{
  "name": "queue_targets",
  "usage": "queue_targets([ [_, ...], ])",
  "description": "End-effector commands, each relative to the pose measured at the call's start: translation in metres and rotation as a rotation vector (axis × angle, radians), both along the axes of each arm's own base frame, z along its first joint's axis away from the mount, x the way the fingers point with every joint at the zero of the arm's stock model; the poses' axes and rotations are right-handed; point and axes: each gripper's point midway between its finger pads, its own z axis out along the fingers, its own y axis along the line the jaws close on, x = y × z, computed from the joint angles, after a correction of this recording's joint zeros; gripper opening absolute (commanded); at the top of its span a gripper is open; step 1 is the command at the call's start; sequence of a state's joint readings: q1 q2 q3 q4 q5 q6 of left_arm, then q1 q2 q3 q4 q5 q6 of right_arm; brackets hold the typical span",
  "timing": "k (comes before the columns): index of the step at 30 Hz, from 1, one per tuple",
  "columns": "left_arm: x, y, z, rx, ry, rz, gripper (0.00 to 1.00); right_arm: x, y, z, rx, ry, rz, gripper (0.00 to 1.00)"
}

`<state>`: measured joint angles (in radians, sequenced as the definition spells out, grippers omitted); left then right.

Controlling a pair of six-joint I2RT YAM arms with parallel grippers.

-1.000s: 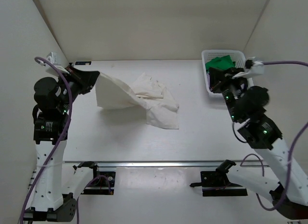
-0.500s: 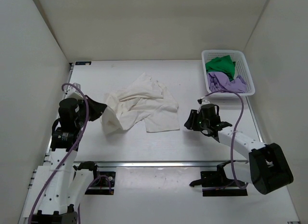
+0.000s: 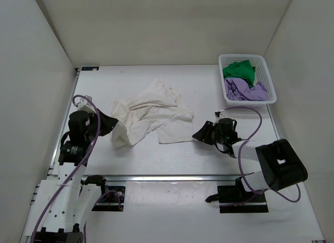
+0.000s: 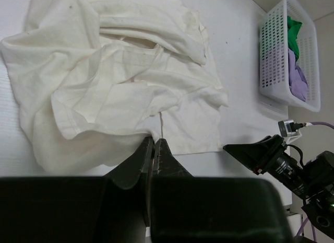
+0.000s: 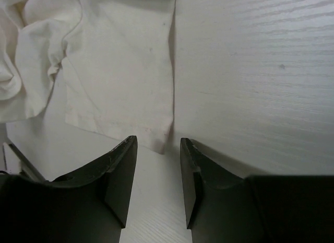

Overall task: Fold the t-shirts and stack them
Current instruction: Flatten out the tshirt

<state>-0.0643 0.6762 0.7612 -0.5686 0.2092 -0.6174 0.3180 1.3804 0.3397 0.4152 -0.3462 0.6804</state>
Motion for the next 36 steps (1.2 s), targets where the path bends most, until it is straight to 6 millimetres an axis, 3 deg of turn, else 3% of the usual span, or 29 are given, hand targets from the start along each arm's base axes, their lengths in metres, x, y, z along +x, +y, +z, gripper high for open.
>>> queue_targets([
  [1, 0.000, 0.002, 0.013, 0.016, -0.046, 0.000, 0.00, -0.003, 0.009, -0.004, 0.081, 0.039, -0.007, 0.36],
  [12, 0.001, -0.001, 0.012, 0.007, -0.045, -0.005, 0.00, -0.020, 0.013, -0.008, 0.138, 0.098, -0.015, 0.31],
  [15, 0.002, -0.003, 0.013, -0.002, -0.051, -0.012, 0.00, -0.017, 0.012, -0.009, 0.139, 0.094, -0.028, 0.31],
  [22, 0.002, -0.003, 0.009, -0.004, -0.043, -0.011, 0.00, 0.008, 0.014, -0.009, 0.162, 0.100, -0.042, 0.17],
  [26, 0.003, -0.005, 0.004, -0.003, -0.036, -0.018, 0.00, 0.012, 0.017, -0.004, 0.160, 0.088, -0.036, 0.04],
  [30, 0.003, -0.006, 0.004, 0.003, -0.033, -0.027, 0.00, 0.016, 0.016, 0.023, 0.107, -0.024, -0.036, 0.00],
  [31, 0.002, -0.007, 0.007, 0.008, -0.037, -0.034, 0.00, 0.016, 0.016, 0.044, 0.099, -0.088, -0.018, 0.00],
  [32, 0.002, -0.007, 0.010, 0.010, -0.033, -0.033, 0.00, 0.013, 0.009, 0.044, 0.046, -0.098, -0.031, 0.00],
  [35, 0.000, -0.006, 0.038, 0.020, -0.077, -0.042, 0.00, 0.018, -0.003, 0.140, -0.030, -0.366, -0.084, 0.00],
  [36, 0.001, -0.007, 0.059, 0.018, -0.119, -0.047, 0.00, 0.010, -0.005, 0.145, -0.067, -0.362, -0.076, 0.01],
])
